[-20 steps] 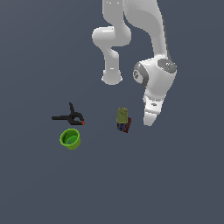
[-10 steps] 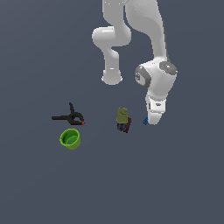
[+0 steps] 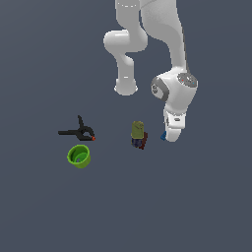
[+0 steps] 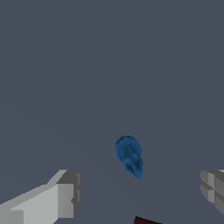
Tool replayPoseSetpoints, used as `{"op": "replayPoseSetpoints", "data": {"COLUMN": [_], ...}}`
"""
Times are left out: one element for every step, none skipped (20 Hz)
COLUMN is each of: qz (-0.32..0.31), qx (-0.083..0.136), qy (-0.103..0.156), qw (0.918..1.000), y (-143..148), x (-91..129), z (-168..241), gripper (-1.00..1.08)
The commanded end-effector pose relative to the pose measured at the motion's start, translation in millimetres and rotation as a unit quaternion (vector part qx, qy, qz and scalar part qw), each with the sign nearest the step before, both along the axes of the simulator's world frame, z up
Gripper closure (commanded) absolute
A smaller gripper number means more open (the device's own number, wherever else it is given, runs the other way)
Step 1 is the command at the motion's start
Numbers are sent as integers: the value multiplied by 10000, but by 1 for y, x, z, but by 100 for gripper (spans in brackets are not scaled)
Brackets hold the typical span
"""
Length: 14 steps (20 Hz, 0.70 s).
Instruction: Pick up a designated object from a clutter of objects.
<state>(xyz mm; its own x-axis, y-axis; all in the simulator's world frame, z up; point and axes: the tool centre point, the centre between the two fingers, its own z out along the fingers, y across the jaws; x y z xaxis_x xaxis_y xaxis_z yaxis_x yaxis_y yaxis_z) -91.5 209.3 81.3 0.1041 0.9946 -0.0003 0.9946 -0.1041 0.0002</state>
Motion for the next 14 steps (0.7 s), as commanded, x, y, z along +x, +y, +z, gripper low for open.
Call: {"op": "replayPoseSetpoints", "data": {"qz": [8, 12, 15, 19, 19, 22, 22, 22, 25, 25, 25, 25, 25, 25], "qx": [1, 1, 2, 2, 2, 1, 1, 1, 0, 0, 0, 0, 0, 0], "qy": [4, 4, 4, 4, 4, 4, 4, 4, 3, 3, 3, 3, 3, 3], "qw": [10000, 10000, 10000, 10000, 10000, 10000, 10000, 10000, 10000, 10000, 10000, 10000, 10000, 10000], "y": [0, 0, 0, 0, 0, 0, 0, 0, 0, 0, 0, 0, 0, 0], "x": [-1, -1, -1, -1, -1, -1, -1, -1, -1, -1, -1, -1, -1, -1], "z": [-10, -15, -19, -23, -26, -29, -31, -33, -35, -35, -36, -36, -36, -36], "gripper": [-92, -92, -92, -92, -92, -92, -92, -92, -92, -92, -92, 108, 108, 108]}}
